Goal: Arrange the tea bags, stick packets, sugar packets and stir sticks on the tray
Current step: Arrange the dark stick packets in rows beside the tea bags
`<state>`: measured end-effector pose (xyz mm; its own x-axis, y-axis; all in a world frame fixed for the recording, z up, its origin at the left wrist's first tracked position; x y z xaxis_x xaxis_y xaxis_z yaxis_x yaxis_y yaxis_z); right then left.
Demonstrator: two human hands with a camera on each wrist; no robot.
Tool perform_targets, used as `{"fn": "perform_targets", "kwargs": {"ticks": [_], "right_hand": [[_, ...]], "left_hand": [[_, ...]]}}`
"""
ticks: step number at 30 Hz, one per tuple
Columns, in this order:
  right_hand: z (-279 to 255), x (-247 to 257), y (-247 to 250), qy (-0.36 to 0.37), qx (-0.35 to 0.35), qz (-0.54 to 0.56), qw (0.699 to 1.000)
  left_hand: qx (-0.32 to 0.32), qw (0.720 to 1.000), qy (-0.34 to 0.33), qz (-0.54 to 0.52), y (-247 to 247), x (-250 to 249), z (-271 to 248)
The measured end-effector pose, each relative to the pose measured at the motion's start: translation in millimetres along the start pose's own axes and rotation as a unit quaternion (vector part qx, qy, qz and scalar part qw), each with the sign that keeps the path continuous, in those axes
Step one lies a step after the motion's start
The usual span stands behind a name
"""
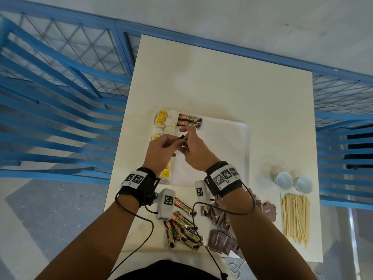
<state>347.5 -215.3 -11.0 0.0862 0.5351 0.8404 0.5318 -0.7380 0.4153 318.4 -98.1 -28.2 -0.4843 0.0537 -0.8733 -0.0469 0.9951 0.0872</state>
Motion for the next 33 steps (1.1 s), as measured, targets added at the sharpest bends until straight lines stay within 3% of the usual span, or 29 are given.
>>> {"fn": "perform_targets", "kwargs": {"ticks": [4,7,10,12,15,19,21,24,27,33], "right_hand": [[-4.1,1.1,-5.6,-0.027,0.037,0.011,0.999],[-4.8,0.0,11.3,-0.025,-0.015,0.009,1.000],[-6.2,-6.8,33.4,-0.034,-0.089,-0.003,0.995],[-5.7,-6.6,40.0,-0.036,-0.114,-0.048,0.992],[-3.9,1.7,32.9,-0.032,-0.099,-0.076,0.992],[-2.7,9.6,14.2,-0.014,-0.043,-0.068,0.997],[-3.1,8.4,7.4,-0.014,-0.015,-0.070,0.997],[-5.4,4.5,2.3,-0.019,0.014,-0.080,0.996],[-7.7,1.2,0.2,-0.023,0.033,-0.069,0.997],[-11.2,-5.3,12.1,-0.037,0.015,-0.044,0.998]], "left_hand": [[-0.069,0.996,0.037,-0.049,14.2,8.5,0.9],[-0.125,0.979,0.039,-0.155,32.0,4.7,0.9],[-0.109,0.973,0.040,-0.197,37.6,-0.7,4.5],[-0.079,0.979,0.073,-0.175,32.3,2.7,6.4],[-0.006,0.991,0.095,-0.098,10.7,3.5,5.8],[0.081,0.994,0.015,0.066,-13.2,-10.7,-2.2],[0.073,0.993,-0.009,0.097,-11.8,-13.9,-5.1],[0.069,0.996,0.024,0.047,-8.1,-11.6,-9.5],[0.068,0.996,0.009,0.059,-6.3,-20.0,-13.4],[-0.010,0.995,0.005,0.096,13.3,-15.8,-2.6]]}}
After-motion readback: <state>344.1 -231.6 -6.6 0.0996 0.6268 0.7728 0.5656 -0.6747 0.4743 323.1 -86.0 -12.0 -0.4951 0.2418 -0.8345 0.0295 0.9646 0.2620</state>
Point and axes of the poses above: each hand's wrist, its own z-axis towards the middle knuckle, its own y-axis out of the back of the hand, x = y × z, the point moved 10 cm from there along z, towards the middle knuckle, and after that the axes turned 6 degrees about z, right-handed, at the moved point
